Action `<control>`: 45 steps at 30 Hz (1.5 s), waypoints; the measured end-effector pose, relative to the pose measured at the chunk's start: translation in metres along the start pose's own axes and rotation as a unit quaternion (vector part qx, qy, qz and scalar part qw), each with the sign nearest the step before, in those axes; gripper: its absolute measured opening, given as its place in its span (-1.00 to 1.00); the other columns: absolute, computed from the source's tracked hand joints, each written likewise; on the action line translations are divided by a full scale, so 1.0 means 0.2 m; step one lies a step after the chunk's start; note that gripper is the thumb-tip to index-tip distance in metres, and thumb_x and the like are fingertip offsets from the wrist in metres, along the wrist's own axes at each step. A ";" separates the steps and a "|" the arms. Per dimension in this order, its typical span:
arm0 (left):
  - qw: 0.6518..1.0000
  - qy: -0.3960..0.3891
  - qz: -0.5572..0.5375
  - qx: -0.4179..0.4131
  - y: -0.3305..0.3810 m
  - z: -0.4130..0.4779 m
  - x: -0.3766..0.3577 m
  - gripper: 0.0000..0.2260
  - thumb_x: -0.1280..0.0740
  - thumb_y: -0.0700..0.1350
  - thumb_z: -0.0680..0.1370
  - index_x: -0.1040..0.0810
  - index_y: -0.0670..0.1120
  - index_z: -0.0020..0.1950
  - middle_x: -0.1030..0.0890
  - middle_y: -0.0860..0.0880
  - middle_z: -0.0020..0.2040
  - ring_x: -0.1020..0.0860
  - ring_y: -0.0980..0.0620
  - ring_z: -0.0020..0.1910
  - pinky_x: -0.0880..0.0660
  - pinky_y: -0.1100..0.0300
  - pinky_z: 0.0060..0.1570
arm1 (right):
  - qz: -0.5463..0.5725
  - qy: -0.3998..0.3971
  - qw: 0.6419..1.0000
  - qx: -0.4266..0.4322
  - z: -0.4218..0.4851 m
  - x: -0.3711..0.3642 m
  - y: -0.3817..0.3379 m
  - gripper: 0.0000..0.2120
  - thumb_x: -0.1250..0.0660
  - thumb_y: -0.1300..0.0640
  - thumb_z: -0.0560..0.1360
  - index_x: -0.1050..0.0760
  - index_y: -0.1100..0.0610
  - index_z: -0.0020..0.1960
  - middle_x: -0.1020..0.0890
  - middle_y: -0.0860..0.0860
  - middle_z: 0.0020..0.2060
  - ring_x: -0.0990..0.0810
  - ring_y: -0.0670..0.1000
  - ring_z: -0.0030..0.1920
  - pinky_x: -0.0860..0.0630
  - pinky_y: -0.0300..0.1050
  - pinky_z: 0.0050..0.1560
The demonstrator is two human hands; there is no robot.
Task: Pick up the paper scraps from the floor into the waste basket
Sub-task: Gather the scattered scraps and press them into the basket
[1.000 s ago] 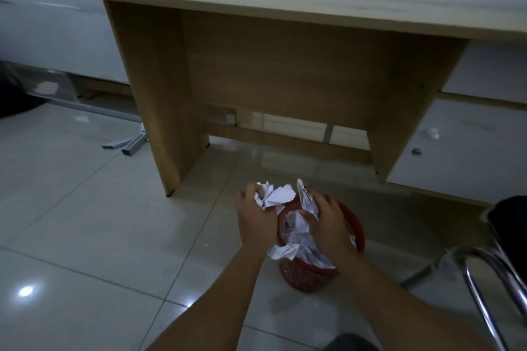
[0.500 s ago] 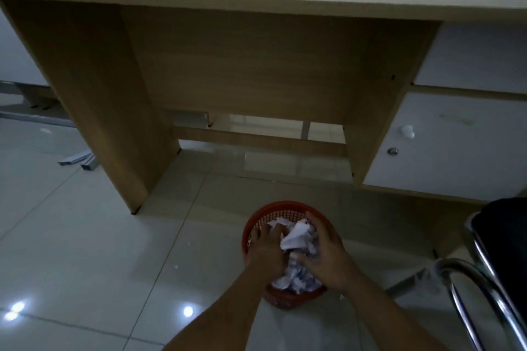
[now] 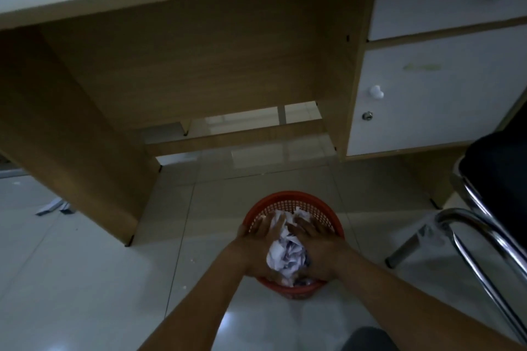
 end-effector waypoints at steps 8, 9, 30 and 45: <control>0.984 0.017 0.176 0.027 0.01 0.20 -0.18 0.01 -0.13 0.48 0.42 0.43 -0.02 0.50 0.38 -0.10 0.53 0.44 -0.11 0.47 0.37 -0.08 0.46 | -0.080 -0.079 0.994 -0.018 0.03 -0.04 -0.02 0.02 -0.10 -0.47 0.42 0.39 0.06 0.53 0.45 0.00 0.46 0.45 0.08 0.49 0.31 0.09 0.47; 0.982 0.013 0.185 0.029 0.01 0.21 -0.19 0.01 -0.13 0.48 0.41 0.43 -0.02 0.50 0.37 -0.10 0.53 0.44 -0.10 0.46 0.42 -0.06 0.42 | -0.088 -0.097 0.991 -0.019 0.04 -0.05 -0.03 0.01 -0.11 -0.45 0.44 0.39 0.07 0.53 0.45 0.03 0.47 0.45 0.09 0.48 0.32 0.09 0.47; 0.971 -0.031 0.235 0.033 -0.03 0.38 -0.40 -0.06 -0.02 0.49 0.44 0.43 0.01 0.50 0.45 -0.06 0.49 0.43 -0.18 0.47 0.42 -0.21 0.40 | -0.166 -0.196 0.964 -0.067 0.20 -0.25 0.01 0.04 -0.11 -0.41 0.47 0.48 0.15 0.49 0.51 0.17 0.43 0.51 0.22 0.44 0.46 0.23 0.40; 0.983 0.186 0.001 0.006 0.04 -0.04 -0.06 -0.05 -0.31 0.40 0.37 0.13 0.12 0.57 0.00 0.03 0.59 0.00 -0.02 0.55 0.05 -0.08 0.48 | -0.044 -0.022 0.989 -0.142 -0.03 0.13 -0.13 -0.01 -0.29 -0.36 0.35 0.11 0.01 0.57 0.05 0.09 0.56 0.10 0.17 0.54 0.08 0.21 0.48</control>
Point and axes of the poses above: each hand's wrist, its own z-axis towards the middle knuckle, its own x-axis out of the back of the hand, y = z × x, the point moved 4 cm from there along z, towards the middle knuckle
